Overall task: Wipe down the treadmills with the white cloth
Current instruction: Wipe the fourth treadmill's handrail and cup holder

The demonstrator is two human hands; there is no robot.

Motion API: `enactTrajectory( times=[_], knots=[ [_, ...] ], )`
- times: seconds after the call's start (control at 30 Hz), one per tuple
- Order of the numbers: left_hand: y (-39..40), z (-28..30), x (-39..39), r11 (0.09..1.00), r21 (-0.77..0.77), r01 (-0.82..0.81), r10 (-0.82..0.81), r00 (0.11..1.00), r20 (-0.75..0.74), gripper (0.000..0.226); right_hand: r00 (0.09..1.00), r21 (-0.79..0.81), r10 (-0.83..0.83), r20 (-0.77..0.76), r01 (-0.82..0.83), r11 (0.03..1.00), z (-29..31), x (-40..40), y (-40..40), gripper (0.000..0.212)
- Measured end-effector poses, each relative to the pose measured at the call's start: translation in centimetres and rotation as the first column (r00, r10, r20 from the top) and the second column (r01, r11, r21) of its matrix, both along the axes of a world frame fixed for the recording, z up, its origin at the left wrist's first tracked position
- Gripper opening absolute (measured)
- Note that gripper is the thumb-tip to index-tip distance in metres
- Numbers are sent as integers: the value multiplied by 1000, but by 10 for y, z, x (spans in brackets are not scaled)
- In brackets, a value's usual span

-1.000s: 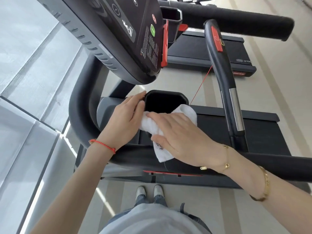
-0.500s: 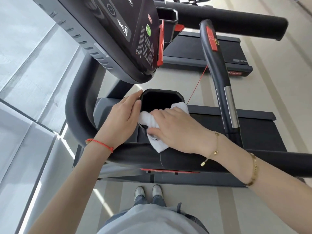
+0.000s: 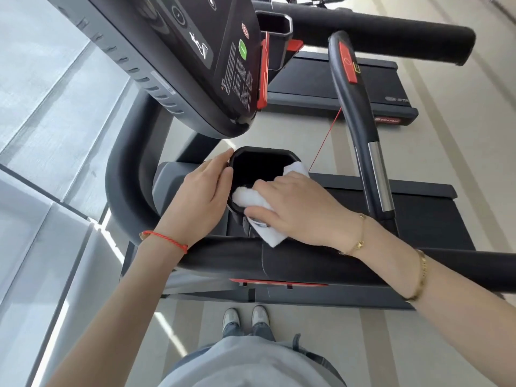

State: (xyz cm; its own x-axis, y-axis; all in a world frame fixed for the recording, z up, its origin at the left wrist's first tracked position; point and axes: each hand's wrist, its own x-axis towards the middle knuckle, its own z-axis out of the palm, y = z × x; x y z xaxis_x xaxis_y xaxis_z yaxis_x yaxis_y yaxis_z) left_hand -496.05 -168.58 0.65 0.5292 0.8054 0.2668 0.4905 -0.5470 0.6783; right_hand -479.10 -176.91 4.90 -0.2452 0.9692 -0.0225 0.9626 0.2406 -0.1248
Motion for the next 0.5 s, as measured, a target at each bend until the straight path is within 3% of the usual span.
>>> enactTrajectory(
  times=[0.1,0.23,0.3,0.43,0.5],
  knots=[
    [0,0,0,1000,-5,-2,2,1000,0,40,998,-53,-53,-20,52,997,-4,-13,13,40],
    [2,-4,0,1000,14,1,-1,1000,-7,41,998,46,36,-42,-34,998,-3,4,-15,35],
    [2,-6,-1,1000,6,-8,8,1000,-12,42,989,18,10,-150,-7,1000,-6,19,-33,38],
    [2,-10,-2,1000,-20,-3,2,1000,-23,47,862,-165,-210,-462,149,975,-16,27,-57,65],
    [1,-10,-2,1000,-10,5,-5,999,-31,48,760,-245,-346,-549,250,937,-22,22,-55,67]
  ],
)
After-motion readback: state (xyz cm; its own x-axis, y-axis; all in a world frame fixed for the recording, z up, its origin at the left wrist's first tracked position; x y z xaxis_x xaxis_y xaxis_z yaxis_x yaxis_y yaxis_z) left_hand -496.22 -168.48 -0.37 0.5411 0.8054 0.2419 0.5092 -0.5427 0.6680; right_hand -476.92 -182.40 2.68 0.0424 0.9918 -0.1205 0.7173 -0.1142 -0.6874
